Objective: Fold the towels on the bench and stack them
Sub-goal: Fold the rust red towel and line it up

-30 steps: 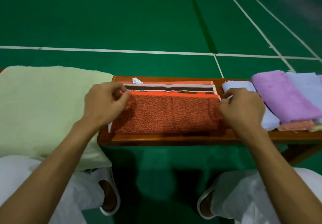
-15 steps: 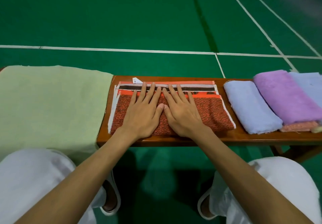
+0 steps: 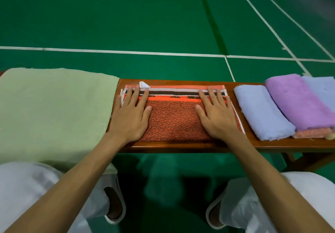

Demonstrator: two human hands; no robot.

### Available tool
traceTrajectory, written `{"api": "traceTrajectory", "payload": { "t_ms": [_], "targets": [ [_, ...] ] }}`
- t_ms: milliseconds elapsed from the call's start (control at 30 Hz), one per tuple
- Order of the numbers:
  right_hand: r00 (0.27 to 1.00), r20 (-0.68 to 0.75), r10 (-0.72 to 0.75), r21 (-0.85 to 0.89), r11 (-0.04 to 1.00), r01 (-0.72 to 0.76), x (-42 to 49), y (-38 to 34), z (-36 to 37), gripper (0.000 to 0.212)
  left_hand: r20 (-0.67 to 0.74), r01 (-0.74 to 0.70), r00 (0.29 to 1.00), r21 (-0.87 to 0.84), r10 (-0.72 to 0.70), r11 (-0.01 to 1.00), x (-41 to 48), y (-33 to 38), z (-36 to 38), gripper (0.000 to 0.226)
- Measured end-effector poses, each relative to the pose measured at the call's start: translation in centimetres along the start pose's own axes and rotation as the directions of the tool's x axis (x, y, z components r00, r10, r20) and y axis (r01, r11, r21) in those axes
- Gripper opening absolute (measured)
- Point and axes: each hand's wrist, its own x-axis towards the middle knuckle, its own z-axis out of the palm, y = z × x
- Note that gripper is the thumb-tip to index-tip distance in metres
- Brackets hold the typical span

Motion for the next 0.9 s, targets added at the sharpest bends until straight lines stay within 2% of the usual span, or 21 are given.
{"api": "traceTrajectory", "payload": {
  "t_ms": [267, 367, 467, 600, 767, 900],
  "targets": [
    [1.000, -0.004, 0.023, 0.002, 1.000, -0.023, 0.0, 0.3, 0.0, 0.084, 0.000, 0.007, 1.000, -0.011, -0.007, 1.000, -0.1, -0.1, 0.0, 0.070],
    [0.999, -0.019, 0.034, 0.074, 0.997, -0.033, -0.1, 0.2, -0.3, 0.078, 0.012, 0.012, 1.000, -0.018, -0.012, 1.000, 0.0, 0.0, -0.1, 0.072],
    [0.987, -0.125, 0.097, 0.239, 0.969, -0.065, -0.2, 0.3, -0.9, 0.072, 0.023, 0.015, 1.000, -0.039, -0.014, 0.999, 0.1, 0.1, -0.5, 0.075],
    [0.947, -0.241, 0.212, 0.261, 0.954, -0.147, -0.6, 0.8, -1.8, 0.059, -0.033, 0.011, 0.999, -0.081, -0.013, 0.997, -0.2, 0.4, -1.2, 0.073],
    [0.899, -0.190, 0.395, 0.191, 0.913, -0.360, -0.9, 0.8, -2.6, 0.056, -0.042, -0.062, 0.997, -0.114, 0.057, 0.992, -1.0, 2.5, -2.0, 0.073],
    [0.883, -0.118, 0.455, 0.212, 0.880, -0.425, -0.9, 1.4, -3.2, 0.055, 0.021, -0.120, 0.992, -0.070, 0.122, 0.990, -1.3, 3.7, -0.6, 0.076]
  ]
}}
